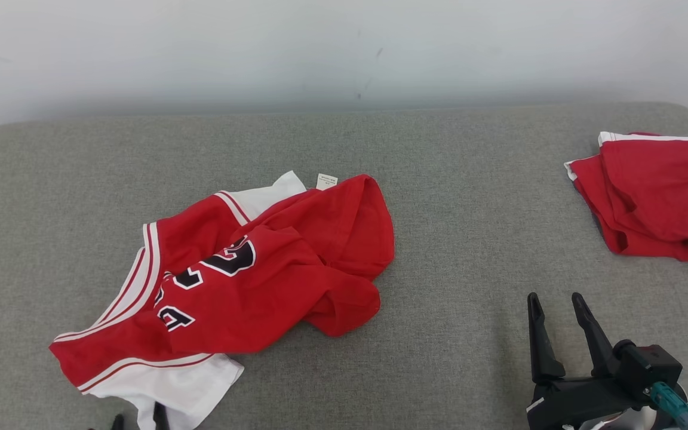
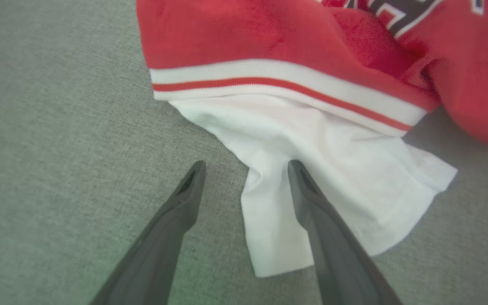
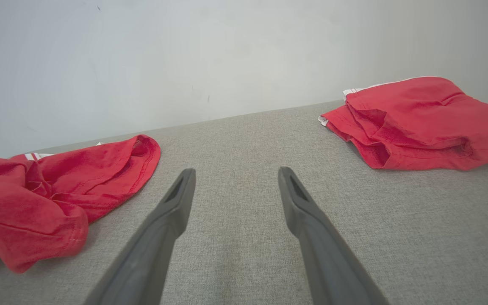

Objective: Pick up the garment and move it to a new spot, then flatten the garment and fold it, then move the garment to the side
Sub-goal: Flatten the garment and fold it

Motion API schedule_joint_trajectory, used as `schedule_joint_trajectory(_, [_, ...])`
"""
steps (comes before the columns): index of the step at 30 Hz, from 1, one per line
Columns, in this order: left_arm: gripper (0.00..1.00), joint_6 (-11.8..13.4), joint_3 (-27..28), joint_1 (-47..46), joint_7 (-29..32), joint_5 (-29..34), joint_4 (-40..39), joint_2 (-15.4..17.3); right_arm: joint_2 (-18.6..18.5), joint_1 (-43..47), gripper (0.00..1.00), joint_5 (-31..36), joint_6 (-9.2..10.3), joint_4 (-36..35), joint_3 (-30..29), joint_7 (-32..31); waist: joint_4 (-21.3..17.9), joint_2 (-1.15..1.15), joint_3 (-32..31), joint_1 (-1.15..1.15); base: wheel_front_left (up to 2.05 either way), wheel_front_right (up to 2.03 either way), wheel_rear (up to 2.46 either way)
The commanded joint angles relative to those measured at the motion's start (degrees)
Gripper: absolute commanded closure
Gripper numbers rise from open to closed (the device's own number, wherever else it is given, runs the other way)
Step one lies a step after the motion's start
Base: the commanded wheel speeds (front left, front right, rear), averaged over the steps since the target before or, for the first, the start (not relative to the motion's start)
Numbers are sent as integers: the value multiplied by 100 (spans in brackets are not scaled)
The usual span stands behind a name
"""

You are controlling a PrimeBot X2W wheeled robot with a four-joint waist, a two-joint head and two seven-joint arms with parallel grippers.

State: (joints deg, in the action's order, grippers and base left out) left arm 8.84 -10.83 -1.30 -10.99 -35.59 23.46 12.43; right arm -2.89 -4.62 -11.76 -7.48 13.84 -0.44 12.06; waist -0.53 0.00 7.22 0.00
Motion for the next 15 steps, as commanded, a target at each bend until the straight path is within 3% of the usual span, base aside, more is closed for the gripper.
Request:
schedule_joint_trajectory(1, [0,-118,-13,-69,56,-153,98,-84,1,31,0,23,-5,5,-9,11,-2,0,-13,0,0,0,0])
schedule_joint_trajectory(2, [16,-175,-15,-100,98,-193,178,-103,0,38,0,29,-5,6,-19,5,1,0,-21,0,0,0,0])
schedule_joint_trajectory(3, [53,-153,-58,-126,145,-139,275,-78,0,39,0,35,-5,6,-24,-2,10,0,-30,0,0,0,0])
schedule_joint_trajectory(4, [98,-151,-130,-130,214,-79,371,-57,2,38,0,31,-5,4,-29,-9,22,0,-38,0,0,0,0])
schedule_joint_trajectory(9, [100,-122,-171,-185,254,-72,555,-61,0,79,0,51,-5,-51,-76,-13,147,0,-54,0,0,0,0])
schedule_joint_trajectory(15, [100,128,31,90,318,-119,104,194,-2,117,0,52,-5,-41,-80,-26,351,0,-102,0,0,0,0])
